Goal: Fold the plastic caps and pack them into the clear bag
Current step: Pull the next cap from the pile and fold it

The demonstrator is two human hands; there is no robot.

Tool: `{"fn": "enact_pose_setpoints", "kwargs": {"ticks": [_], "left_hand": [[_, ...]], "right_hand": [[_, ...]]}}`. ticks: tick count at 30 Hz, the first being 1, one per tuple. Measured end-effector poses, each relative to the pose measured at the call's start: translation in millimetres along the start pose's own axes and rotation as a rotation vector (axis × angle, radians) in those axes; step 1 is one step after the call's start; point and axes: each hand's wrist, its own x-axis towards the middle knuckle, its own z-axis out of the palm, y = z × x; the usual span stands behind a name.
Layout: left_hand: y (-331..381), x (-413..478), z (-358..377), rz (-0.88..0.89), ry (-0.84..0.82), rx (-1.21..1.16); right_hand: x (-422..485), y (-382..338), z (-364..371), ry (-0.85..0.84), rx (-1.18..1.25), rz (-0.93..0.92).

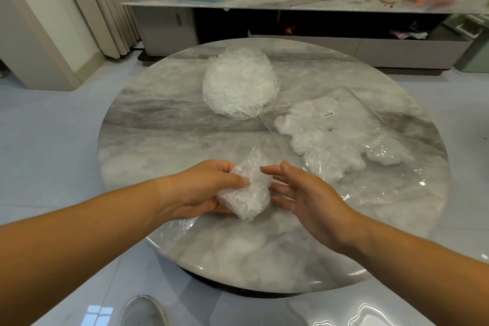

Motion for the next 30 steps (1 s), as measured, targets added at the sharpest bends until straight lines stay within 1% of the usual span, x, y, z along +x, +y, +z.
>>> {"fn": "enact_pose_setpoints", "kwargs": {"ticks": [3, 5, 6, 9, 10, 12, 14, 16, 18, 20, 22, 25, 27, 29, 30], "left_hand": [[-4.2, -3.4, 3.5, -0.045, -0.067, 0.011], [-5.4, -6.0, 4.6, -0.094, -0.115, 0.008], [-5.8, -6.9, 4.6, -0.126, -0.137, -0.007], [-6.2, -7.2, 3.9, -0.218, -0.161, -0.065], [-6.3, -7.0, 3.4, -0.243, -0.155, -0.090], [-5.2, -5.7, 2.6, -0.287, -0.140, -0.131], [-3.5, -4.1, 0.9, -0.335, -0.133, -0.191], [-2.2, -2.6, -2.6, -0.346, -0.128, -0.271], [-1.1, -1.7, -6.6, -0.319, -0.157, -0.320], [0.1, -2.5, -8.7, -0.292, -0.214, -0.326], [0.0, -3.8, -7.6, -0.269, -0.238, -0.280], [-3.5, -4.8, -1.5, -0.222, -0.185, -0.154], [-6.8, -4.3, 2.2, -0.194, -0.131, -0.132], [-9.2, -2.6, 3.6, -0.160, -0.085, -0.143], [-9.7, -1.3, 3.4, -0.138, -0.065, -0.146]], "right_hand": [[1.8, -4.6, 0.9, -0.011, 0.146, 0.044], [2.5, -5.8, 0.9, 0.002, 0.139, 0.046], [3.1, -4.6, 0.3, 0.015, 0.092, 0.025], [0.5, 0.9, -1.2, 0.049, -0.181, -0.156], [-2.8, 2.9, -2.1, 0.025, -0.333, -0.241], [-9.7, 8.2, -4.4, -0.077, -0.692, -0.399], [-14.3, 13.0, -6.1, -0.166, -0.936, -0.504], [-16.7, 16.2, -6.8, -0.208, -1.057, -0.594], [-16.6, 19.9, -9.1, -0.230, -1.103, -0.654], [-16.3, 20.7, -12.3, -0.244, -1.112, -0.659], [-16.6, 19.3, -13.5, -0.265, -1.131, -0.614], [-17.1, 18.6, -11.9, -0.310, -1.197, -0.589], [-17.6, 19.6, -12.3, -0.317, -1.212, -0.565], [-18.9, 20.6, -13.9, -0.289, -1.167, -0.524], [-19.4, 20.4, -13.4, -0.261, -1.104, -0.495]]}}
